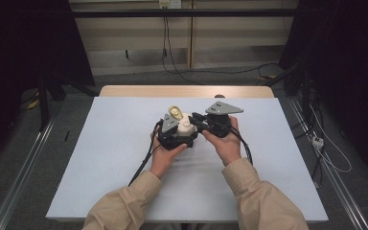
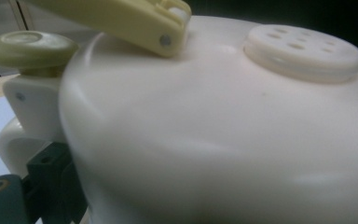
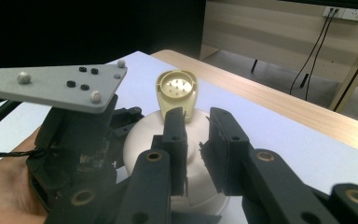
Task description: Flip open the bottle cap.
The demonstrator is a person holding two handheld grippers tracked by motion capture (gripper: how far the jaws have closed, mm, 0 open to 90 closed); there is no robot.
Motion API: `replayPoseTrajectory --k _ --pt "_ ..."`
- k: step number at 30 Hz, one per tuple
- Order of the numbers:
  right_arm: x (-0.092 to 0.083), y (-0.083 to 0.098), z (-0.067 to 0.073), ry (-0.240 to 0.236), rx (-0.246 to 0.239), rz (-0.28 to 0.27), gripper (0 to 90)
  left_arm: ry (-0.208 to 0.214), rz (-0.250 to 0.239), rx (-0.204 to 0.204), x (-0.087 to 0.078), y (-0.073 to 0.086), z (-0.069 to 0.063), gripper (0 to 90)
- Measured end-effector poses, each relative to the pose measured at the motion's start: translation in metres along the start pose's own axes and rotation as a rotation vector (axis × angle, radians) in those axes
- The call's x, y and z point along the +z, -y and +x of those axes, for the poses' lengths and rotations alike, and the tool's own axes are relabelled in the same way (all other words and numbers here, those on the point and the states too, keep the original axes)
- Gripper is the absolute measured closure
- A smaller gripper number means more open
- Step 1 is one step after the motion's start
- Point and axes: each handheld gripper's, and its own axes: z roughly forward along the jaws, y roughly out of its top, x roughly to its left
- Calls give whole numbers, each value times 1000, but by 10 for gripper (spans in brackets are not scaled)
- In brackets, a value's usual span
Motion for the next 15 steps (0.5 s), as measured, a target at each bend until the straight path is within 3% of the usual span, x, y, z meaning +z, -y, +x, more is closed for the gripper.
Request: replayPoseTrajectory --k 4,11,13,15 --pt "-3 4 -1 -5 15 -4 712 10 8 21 0 -1 1 55" --pt "-9 13 -1 -17 33 -6 537 36 26 4 -4 -3 3 54" --pt "-11 15 -3 -1 38 2 433 42 33 6 -6 -4 4 54" --pt "-13 17 -4 -8 50 0 420 52 48 1 -9 -6 4 53"
